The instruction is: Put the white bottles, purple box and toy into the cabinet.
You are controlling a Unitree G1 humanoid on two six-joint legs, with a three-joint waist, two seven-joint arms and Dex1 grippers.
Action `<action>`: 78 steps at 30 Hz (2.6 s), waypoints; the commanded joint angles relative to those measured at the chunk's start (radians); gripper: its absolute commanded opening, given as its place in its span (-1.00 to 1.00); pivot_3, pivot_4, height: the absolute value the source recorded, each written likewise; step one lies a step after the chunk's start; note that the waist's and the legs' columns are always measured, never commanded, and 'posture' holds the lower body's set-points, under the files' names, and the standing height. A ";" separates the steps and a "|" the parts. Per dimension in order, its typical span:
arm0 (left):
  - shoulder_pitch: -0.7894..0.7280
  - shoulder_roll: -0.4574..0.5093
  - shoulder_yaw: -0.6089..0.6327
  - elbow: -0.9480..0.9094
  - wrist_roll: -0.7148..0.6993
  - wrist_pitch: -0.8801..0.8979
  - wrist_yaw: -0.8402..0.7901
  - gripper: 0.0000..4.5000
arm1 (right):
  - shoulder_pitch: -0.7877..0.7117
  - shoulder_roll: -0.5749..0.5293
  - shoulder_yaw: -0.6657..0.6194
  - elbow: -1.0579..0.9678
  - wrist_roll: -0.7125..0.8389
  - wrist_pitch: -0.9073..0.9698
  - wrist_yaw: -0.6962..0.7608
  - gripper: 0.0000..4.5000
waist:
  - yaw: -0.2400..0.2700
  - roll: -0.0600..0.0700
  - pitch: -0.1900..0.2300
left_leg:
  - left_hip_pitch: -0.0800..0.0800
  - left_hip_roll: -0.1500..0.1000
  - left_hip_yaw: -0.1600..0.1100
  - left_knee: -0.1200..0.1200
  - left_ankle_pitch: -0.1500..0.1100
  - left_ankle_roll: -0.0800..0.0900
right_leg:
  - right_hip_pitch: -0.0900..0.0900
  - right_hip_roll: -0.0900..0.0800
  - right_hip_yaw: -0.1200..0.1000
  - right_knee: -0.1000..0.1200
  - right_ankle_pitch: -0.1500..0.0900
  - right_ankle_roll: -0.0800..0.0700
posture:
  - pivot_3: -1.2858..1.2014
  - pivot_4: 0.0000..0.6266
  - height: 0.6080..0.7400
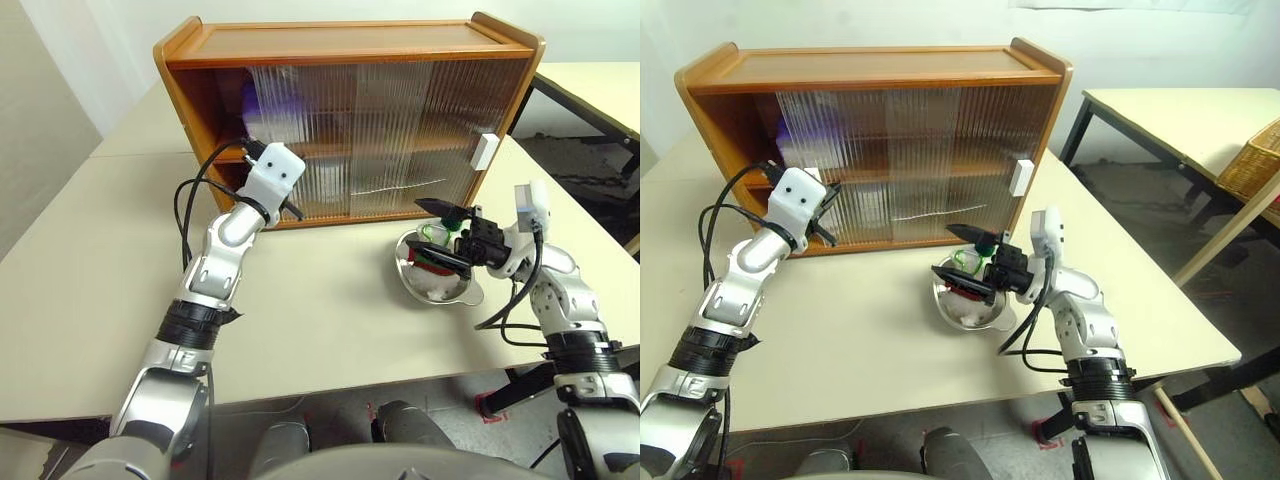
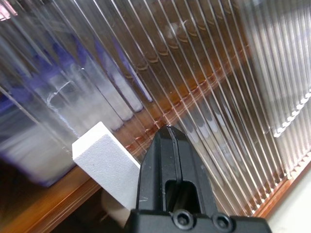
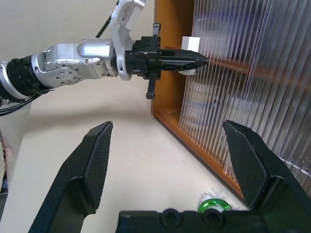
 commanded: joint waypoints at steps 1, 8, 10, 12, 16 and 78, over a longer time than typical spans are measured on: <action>0.032 0.031 0.068 -0.017 -0.002 0.049 0.027 -0.99 | -0.016 -0.001 0.004 0.021 -0.013 -0.010 0.011 1.00 | 0.002 0.000 0.000 | 0.000 0.000 0.000 -0.001 0.000 0.000 | -0.001 0.000 0.000 0.000 0.001 -0.001 | -0.01 -1.00 1.00; 0.118 0.077 0.135 -0.078 -0.011 0.078 0.026 -0.99 | -0.031 -0.004 0.004 0.044 -0.017 -0.018 0.021 1.00 | 0.014 0.000 0.000 | 0.000 0.000 0.000 -0.009 0.003 -0.005 | -0.005 0.000 0.000 0.000 0.001 -0.003 | 0.00 -1.00 1.00; 0.126 0.086 0.148 -0.082 -0.013 0.079 0.023 -0.99 | -0.034 -0.004 0.005 0.048 -0.018 -0.020 0.024 1.00 | 0.022 0.000 0.000 | -0.001 0.001 0.000 -0.010 0.003 -0.005 | -0.006 0.000 0.000 0.000 0.001 -0.003 | 0.00 -1.00 1.00; 0.133 0.096 0.165 -0.087 -0.017 0.085 0.026 -0.99 | -0.038 -0.004 0.006 0.054 -0.019 -0.022 0.027 1.00 | 0.027 0.000 0.000 | -0.001 0.001 0.000 -0.010 0.003 -0.005 | -0.007 0.000 0.000 0.000 0.001 -0.003 | 0.00 -1.00 1.00; 0.159 0.122 0.207 -0.090 -0.025 0.087 0.030 -0.99 | -0.045 -0.003 0.009 0.063 -0.020 -0.021 0.034 1.00 | 0.033 0.000 0.000 | -0.001 0.001 0.000 -0.011 0.003 -0.006 | -0.007 0.000 0.000 0.000 0.002 -0.004 | 0.01 -1.00 1.00; 0.616 0.153 0.327 -0.287 -0.798 0.019 -0.718 1.00 | -0.205 -0.297 -0.213 0.448 -0.200 -0.115 -0.282 -0.99 | 0.059 0.012 -0.005 | -0.008 0.007 -0.001 -0.013 -0.002 -0.005 | -0.018 0.000 -0.002 0.004 -0.002 -0.008 | -0.01 -1.00 1.00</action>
